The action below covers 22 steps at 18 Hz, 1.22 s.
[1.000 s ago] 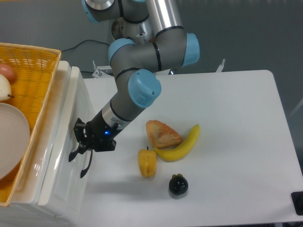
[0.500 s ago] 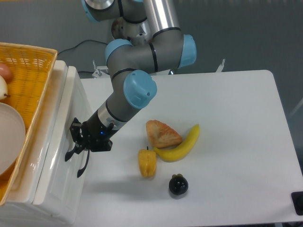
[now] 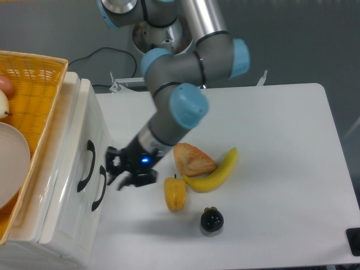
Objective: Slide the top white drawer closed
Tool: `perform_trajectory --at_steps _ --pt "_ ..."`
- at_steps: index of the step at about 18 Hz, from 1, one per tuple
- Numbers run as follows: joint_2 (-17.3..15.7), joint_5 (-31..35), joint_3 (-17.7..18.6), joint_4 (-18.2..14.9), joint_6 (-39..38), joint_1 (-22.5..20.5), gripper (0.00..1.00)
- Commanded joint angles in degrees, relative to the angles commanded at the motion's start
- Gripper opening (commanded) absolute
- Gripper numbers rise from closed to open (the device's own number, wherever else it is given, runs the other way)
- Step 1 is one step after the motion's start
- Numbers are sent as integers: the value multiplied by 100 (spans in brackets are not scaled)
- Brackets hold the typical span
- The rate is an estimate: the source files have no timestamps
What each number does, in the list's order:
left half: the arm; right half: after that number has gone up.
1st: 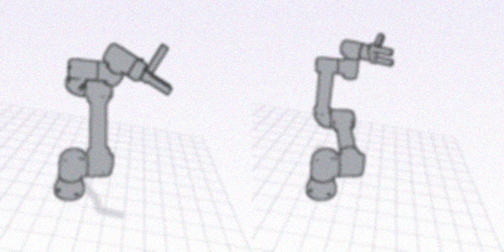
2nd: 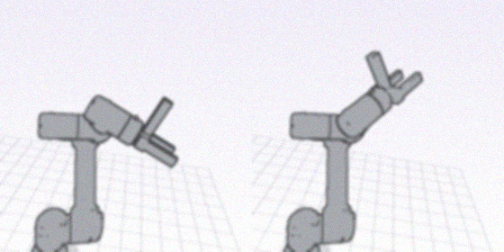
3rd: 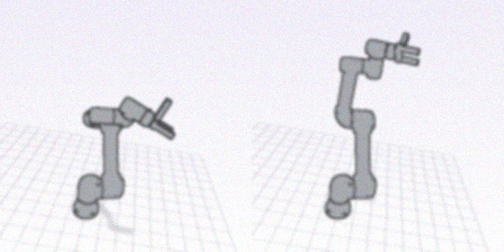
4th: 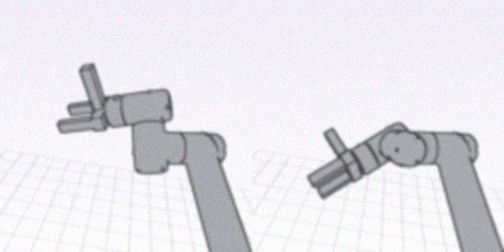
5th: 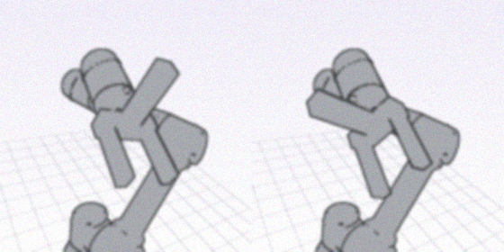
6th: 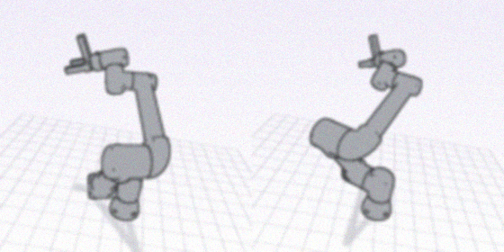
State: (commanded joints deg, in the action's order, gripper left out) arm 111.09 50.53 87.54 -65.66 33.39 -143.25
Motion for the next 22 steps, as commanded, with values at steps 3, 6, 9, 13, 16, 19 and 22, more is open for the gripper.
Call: perform_trajectory --at_steps 3,6,9,13,16,19,22 --pt "9 981 -62 0 360 -168 100" --pt "26 1643 -106 0 746 -439 100" --pt "44 1819 -106 0 2008 -879 100" --pt "88 2390 -106 26 3724 -1433 100" --pt "158 2426 -106 44 4603 -1916 100" --pt "351 2671 -123 35 5536 -2242 100" --pt "649 3145 -299 44 5870 -2436 100"
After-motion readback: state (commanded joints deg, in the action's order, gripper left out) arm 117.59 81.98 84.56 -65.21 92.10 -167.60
